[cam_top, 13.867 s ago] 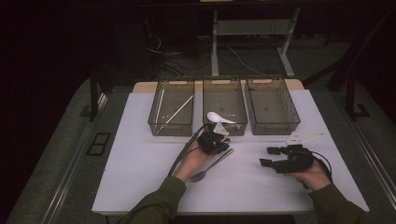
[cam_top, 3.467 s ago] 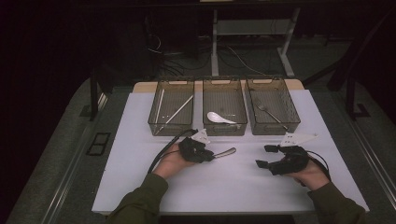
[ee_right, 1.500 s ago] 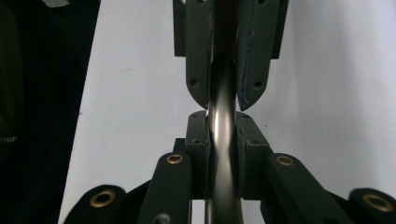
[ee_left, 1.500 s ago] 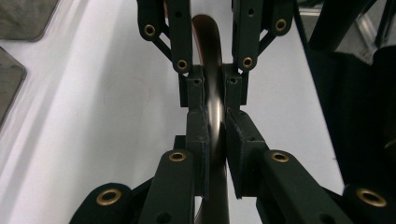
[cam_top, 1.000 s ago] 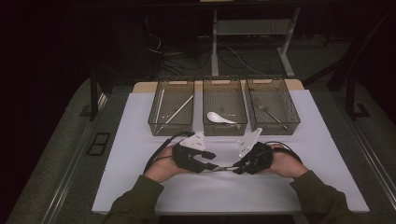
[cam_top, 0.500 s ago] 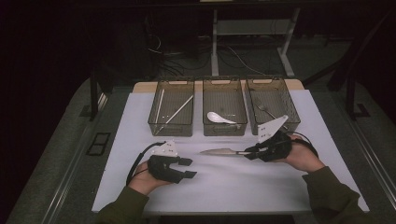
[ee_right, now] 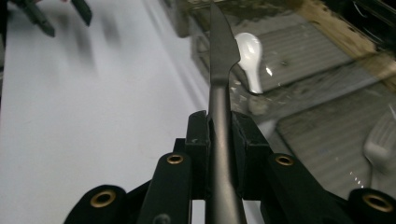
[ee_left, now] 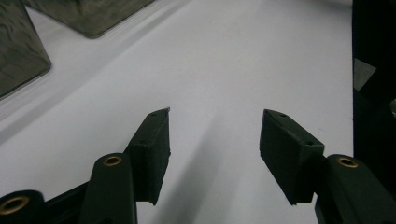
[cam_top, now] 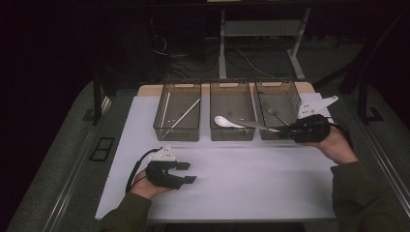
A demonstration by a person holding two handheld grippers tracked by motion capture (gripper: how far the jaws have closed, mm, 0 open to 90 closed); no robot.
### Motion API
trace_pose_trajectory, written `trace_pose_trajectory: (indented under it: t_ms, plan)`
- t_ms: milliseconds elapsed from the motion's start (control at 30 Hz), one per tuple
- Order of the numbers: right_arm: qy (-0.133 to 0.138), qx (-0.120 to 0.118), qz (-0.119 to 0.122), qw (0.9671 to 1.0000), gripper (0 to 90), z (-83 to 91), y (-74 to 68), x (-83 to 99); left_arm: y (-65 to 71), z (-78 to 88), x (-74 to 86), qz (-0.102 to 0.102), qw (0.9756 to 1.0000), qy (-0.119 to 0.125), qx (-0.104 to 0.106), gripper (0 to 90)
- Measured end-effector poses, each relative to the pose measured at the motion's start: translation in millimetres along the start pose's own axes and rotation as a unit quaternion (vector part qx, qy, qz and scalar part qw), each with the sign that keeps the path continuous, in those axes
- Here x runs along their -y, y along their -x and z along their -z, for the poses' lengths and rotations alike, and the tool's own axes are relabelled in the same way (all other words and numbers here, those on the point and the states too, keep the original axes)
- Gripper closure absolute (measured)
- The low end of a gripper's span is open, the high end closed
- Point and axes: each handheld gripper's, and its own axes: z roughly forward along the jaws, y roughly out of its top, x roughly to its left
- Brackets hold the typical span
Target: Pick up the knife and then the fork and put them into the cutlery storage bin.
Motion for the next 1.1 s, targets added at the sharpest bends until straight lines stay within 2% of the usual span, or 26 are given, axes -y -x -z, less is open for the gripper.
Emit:
trace_pose_trajectory:
  t_ms: [133,233,333,400,533,633,767,967,1100]
  plan:
    - [0.006,0.033,-0.032,0.9989,77.9,12.7,22.2,3.3,-3.4,0.3,2.2,0.002,1.0,0.002,-0.006,39.2]
    - [0.01,0.054,-0.061,0.9966,77.9,19.3,37.5,6.2,-4.9,-0.9,3.9,0.007,0.9999,0.007,-0.01,37.2]
    - [0.014,0.073,-0.093,0.9929,77.9,25.2,51.8,9.7,-5.9,-2.7,4.5,0.001,0.9999,0.003,-0.012,33.7]
    - [0.018,0.09,-0.114,0.9892,77.8,28.0,60.4,11.7,-5.2,-4.5,4.2,0.0,0.9999,0.004,-0.015,29.9]
    - [0.015,0.121,-0.142,0.9823,77.8,29.0,76.8,14.5,-4.0,-4.7,3.4,-0.006,0.9996,0.012,-0.026,22.8]
    - [0.005,0.136,-0.166,0.9767,77.8,24.4,85.5,15.2,-3.3,-4.7,3.3,-0.004,0.9992,0.021,-0.033,18.6]
    - [-0.012,0.15,-0.187,0.9707,77.8,13.9,93.9,15.2,-2.1,-5.4,2.9,-0.003,0.9989,0.024,-0.04,12.9]
    - [-0.04,0.164,-0.206,0.964,77.7,-6.6,102.6,13.8,-0.2,-7.0,2.6,0.001,0.9986,0.023,-0.049,5.0]
    - [-0.044,0.17,-0.214,0.9609,77.7,-17.2,105.6,12.4,1.7,-6.8,3.6,0.002,0.9985,0.024,-0.05,0.8]
